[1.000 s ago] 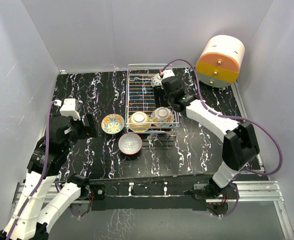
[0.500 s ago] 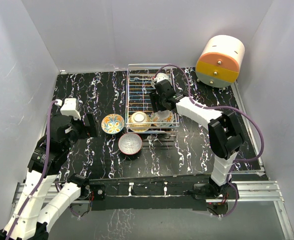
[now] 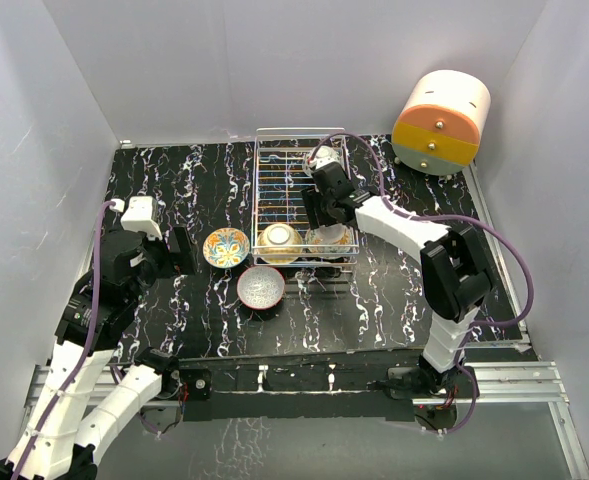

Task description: Load the bowls into the dish rack

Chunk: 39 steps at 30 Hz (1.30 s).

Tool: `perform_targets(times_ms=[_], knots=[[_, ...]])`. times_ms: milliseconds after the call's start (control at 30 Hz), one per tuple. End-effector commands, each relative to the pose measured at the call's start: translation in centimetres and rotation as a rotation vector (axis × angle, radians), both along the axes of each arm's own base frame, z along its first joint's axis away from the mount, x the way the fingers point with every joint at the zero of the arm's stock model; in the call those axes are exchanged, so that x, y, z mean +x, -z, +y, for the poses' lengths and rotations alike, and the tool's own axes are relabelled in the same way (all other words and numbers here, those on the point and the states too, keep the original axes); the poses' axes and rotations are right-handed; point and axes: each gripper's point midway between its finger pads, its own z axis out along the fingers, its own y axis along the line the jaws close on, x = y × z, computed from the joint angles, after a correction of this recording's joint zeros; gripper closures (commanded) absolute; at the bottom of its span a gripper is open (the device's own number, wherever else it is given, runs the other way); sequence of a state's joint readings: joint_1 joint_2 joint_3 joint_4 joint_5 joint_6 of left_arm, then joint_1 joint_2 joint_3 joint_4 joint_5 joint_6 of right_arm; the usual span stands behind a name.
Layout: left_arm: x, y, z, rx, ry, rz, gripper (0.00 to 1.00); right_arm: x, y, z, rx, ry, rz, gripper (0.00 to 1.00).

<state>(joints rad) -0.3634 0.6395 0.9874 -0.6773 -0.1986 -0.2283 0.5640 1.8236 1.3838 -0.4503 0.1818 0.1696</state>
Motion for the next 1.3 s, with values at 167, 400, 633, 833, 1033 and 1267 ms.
perform_targets(times_ms=[167,400,633,833,1033,1267], knots=[[-0.1,-0.6,-0.1,-0.015,0.003,-0.021,0.03,-1.6,-2.4,0.0,0.050,-0.027,-0.025,0.36],[-0.2,-0.7,0.0,-0.013,-0.001,-0.021,0.03,-0.9,-4.2,0.5,0.079,-0.029,-0.074,0.36],[-0.2,-0.7,0.1,-0.011,-0.006,-0.022,0.03,1.1,-9.8,0.9,0.112,-0.019,-0.210,0.00],[-0.1,-0.9,0.2,-0.017,-0.019,-0.026,0.03,-0.2,-15.0,2.1,0.161,-0.069,-0.319,0.00],[0.1,-2.0,0.9,-0.033,-0.079,-0.045,0.03,-8.3,-16.3,7.7,0.171,-0.305,-0.308,0.00],[-0.5,-6.4,4.1,-0.066,-0.244,-0.203,0.03,-18.5,-14.7,11.0,0.283,-0.515,-0.238,0.00]])
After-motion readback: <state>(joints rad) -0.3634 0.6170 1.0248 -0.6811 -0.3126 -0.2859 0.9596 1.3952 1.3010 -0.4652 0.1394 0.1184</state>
